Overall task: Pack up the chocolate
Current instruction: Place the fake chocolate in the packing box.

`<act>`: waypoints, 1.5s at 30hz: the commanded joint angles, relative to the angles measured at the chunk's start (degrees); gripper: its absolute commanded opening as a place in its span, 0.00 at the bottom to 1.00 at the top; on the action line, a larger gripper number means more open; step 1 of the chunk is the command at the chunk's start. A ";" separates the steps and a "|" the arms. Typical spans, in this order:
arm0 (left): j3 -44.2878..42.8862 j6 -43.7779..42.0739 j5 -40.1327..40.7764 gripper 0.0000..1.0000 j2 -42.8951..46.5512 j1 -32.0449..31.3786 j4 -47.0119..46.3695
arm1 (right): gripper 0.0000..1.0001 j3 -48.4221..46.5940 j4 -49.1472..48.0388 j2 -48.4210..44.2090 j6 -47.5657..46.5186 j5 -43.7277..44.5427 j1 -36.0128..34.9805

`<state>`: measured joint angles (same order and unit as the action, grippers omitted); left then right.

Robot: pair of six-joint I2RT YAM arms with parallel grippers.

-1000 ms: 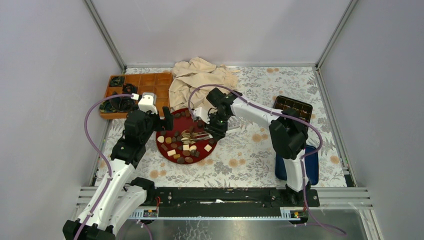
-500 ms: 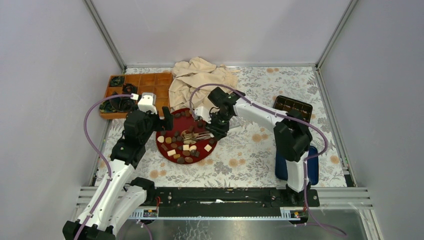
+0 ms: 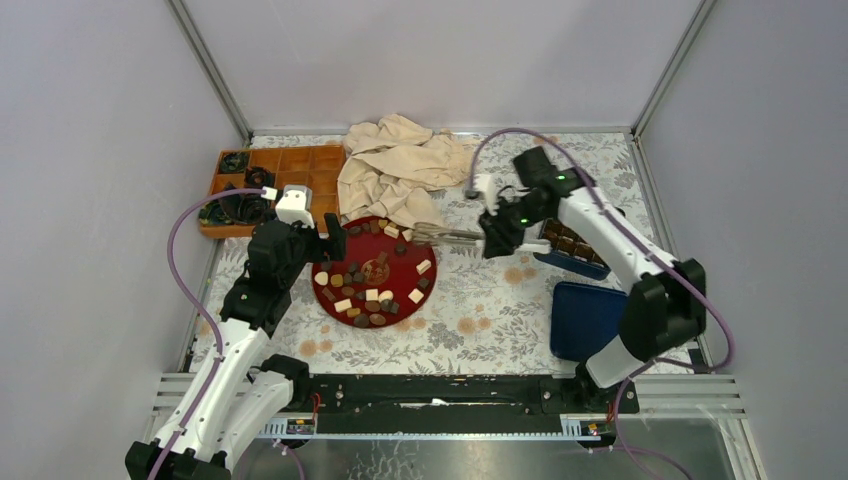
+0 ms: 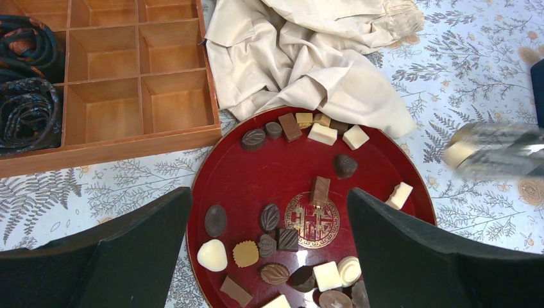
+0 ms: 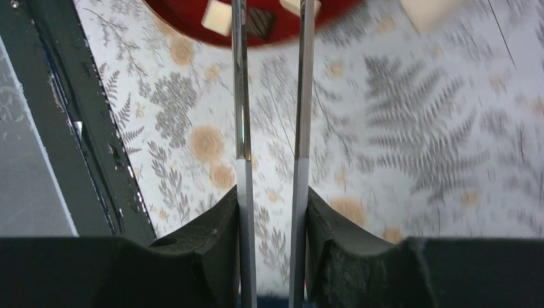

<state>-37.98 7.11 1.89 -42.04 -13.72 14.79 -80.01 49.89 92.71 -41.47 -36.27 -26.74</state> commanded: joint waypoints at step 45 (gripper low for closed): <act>0.38 -0.52 -0.61 0.98 0.93 0.71 -2.96 | 0.20 7.62 20.53 -4.78 -21.65 1.99 55.46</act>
<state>-37.98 7.11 1.65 -42.00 -13.43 14.79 -71.90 70.81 87.13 -63.13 -33.87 28.47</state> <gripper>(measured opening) 0.980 0.403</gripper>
